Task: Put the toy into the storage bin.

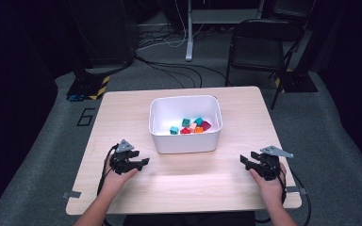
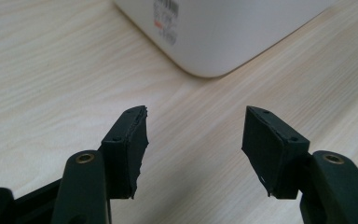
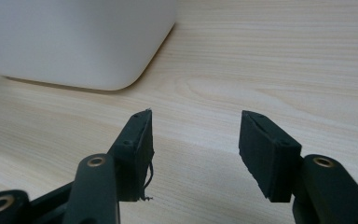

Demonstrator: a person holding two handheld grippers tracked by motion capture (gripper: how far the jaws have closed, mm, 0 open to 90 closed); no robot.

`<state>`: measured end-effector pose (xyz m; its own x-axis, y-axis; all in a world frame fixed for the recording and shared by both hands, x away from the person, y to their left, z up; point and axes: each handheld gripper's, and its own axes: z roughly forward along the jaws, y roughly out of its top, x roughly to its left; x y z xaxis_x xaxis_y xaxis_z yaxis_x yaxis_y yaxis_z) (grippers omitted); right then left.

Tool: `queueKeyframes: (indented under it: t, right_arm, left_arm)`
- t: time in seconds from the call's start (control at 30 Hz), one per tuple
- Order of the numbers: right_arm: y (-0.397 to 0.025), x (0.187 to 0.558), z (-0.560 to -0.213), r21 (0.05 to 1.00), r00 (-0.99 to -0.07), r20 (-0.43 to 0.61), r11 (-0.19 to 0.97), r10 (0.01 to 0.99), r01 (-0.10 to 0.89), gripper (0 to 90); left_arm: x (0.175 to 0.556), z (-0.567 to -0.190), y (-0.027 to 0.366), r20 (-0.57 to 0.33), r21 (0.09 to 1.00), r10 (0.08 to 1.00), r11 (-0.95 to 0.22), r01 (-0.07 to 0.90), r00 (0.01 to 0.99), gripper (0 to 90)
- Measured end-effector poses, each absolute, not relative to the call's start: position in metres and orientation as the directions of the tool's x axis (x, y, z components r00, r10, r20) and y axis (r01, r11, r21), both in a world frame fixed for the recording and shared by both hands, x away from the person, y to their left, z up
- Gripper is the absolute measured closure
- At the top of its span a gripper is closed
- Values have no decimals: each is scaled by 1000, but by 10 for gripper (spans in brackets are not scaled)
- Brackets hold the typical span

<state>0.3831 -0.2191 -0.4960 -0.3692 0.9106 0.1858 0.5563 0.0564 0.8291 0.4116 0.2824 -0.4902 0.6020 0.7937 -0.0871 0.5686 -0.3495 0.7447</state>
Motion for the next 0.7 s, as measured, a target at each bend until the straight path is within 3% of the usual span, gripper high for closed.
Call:
queueKeyframes:
  t: [0.37, 0.53, 0.7]
  right_arm:
    - [-218, 383, -496, 828, -378, 181, 66, 908, 556, 441]
    - [-217, 385, -497, 828, -380, 182, 67, 907, 556, 439]
    - [-216, 387, -499, 822, -377, 172, 78, 910, 564, 439]
  left_arm:
    - [416, -501, 305, -79, 730, 842, -316, 606, 534, 399]
    - [420, -503, 320, -21, 712, 861, -344, 612, 509, 396]
    - [422, -504, 329, -50, 718, 875, -303, 626, 481, 396]
